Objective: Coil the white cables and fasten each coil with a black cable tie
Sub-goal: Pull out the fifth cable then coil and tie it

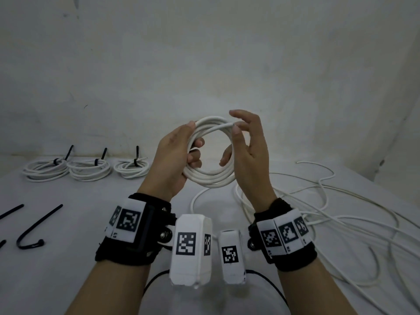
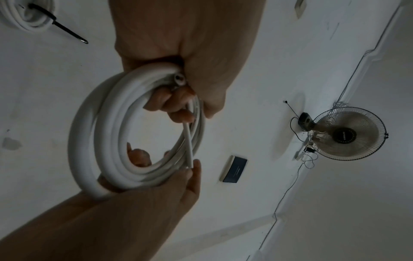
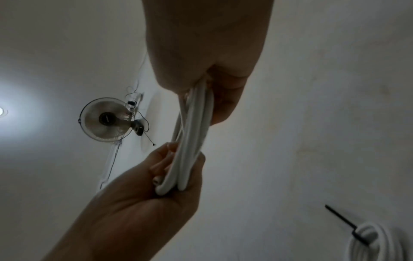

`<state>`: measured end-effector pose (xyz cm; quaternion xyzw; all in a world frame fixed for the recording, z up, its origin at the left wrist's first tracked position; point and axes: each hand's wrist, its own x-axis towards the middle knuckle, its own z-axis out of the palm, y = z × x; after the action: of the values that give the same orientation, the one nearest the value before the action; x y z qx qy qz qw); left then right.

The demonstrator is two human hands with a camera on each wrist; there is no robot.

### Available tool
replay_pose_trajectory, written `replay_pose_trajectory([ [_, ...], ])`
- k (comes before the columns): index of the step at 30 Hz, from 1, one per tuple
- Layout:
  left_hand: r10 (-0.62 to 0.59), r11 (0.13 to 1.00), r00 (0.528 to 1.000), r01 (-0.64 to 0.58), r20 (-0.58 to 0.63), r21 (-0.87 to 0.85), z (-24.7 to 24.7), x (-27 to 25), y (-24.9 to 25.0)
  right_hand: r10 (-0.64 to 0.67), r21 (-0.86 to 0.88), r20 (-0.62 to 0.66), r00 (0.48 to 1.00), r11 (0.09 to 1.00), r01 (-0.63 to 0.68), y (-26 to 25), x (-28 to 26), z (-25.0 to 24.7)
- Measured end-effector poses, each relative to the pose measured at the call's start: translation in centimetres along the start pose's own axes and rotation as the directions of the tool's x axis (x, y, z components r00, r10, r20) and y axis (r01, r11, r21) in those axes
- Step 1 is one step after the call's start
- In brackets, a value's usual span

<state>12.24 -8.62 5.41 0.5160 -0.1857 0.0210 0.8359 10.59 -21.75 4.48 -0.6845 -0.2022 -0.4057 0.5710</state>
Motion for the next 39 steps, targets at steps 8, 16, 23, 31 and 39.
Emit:
replay_pose_trajectory([
  [8,0.034,0.998,0.993,-0.040,0.110,0.058,0.5,-0.4,0.0,-0.151,-0.131,-0.110,0.982,0.982,0.137,0.8,0.2,-0.4],
  [16,0.026,0.987,0.991,-0.047,0.134,0.155,0.4,-0.5,-0.2,-0.151,-0.128,-0.235,0.960,0.984,0.123,1.3,-0.3,0.1],
  [23,0.032,0.982,0.999,-0.035,0.017,0.186,-0.1,-0.1,-0.6,-0.045,-0.023,-0.203,0.978,0.999,0.041,1.2,-0.4,0.2],
  [31,0.151,0.974,0.988,-0.144,-0.028,0.172,-0.5,-0.2,0.0,0.236,0.341,-0.099,0.967,0.921,-0.190,0.3,-0.6,1.2],
  [39,0.153,0.951,0.983,-0.175,0.105,0.253,-0.9,-0.7,0.7,0.510,0.454,0.225,0.830,0.699,-0.552,-1.3,0.1,1.0],
])
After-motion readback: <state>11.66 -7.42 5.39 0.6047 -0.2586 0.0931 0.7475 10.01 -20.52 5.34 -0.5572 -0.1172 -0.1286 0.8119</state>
